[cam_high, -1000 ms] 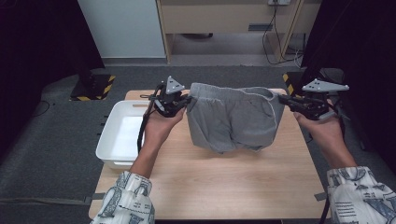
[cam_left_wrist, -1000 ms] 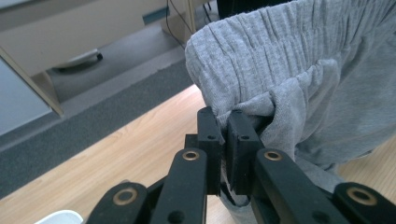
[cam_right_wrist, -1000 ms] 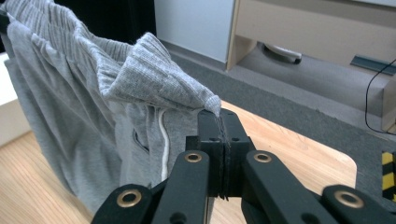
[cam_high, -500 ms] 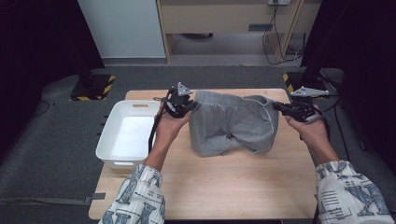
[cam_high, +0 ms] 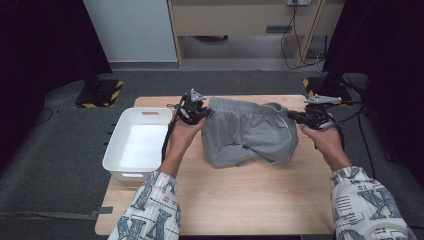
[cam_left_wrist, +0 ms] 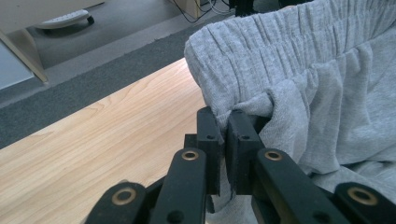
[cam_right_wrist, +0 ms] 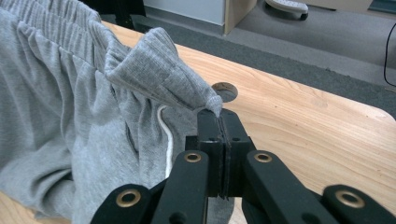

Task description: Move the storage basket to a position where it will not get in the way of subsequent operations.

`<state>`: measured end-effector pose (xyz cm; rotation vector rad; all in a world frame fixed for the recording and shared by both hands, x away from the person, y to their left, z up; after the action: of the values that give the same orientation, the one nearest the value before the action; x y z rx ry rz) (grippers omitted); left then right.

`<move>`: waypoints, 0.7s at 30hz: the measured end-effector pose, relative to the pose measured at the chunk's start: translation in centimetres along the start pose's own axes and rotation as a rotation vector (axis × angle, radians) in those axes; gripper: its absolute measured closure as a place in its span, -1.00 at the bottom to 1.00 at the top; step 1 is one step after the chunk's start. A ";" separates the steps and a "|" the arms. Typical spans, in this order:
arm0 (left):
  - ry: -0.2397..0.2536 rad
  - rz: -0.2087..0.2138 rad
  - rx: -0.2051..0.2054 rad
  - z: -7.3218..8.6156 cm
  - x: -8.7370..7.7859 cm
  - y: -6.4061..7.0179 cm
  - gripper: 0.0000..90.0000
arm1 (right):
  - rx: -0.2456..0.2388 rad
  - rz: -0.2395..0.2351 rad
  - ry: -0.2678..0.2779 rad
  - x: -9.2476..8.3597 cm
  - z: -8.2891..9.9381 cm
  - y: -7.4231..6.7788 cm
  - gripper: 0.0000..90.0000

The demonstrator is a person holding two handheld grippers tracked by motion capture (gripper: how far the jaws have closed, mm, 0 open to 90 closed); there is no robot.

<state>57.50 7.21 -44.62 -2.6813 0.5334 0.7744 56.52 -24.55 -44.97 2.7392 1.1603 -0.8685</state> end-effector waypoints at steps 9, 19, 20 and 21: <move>-0.040 -0.024 -0.004 0.7 1.9 -0.5 0.88 | 0.016 0.016 -0.030 1.8 0.4 1.1 0.98; -0.055 -0.075 -0.014 1.8 3.6 -0.4 0.09 | 0.030 0.093 -0.069 3.5 2.0 2.4 0.15; -0.057 -0.070 -0.017 2.0 3.6 -0.3 0.04 | 0.031 0.091 -0.081 3.6 2.3 2.4 0.10; -0.062 -0.064 -0.018 2.1 3.6 -0.2 -0.02 | 0.040 0.083 -0.079 3.6 2.4 2.2 0.09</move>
<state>59.44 7.20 -48.32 -2.6670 0.4260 0.8453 58.90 -24.41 -49.25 2.7342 1.0198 -0.9898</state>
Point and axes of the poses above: each handheld gripper's, and its own axes: x roughly forward along the jaws, z roughly out of its underside, y roughly to its right, the point moved 9 cm from there along x, roughly forward along the jaws, and after that the axes turned 13 degrees about -z, right-handed, at the moved point
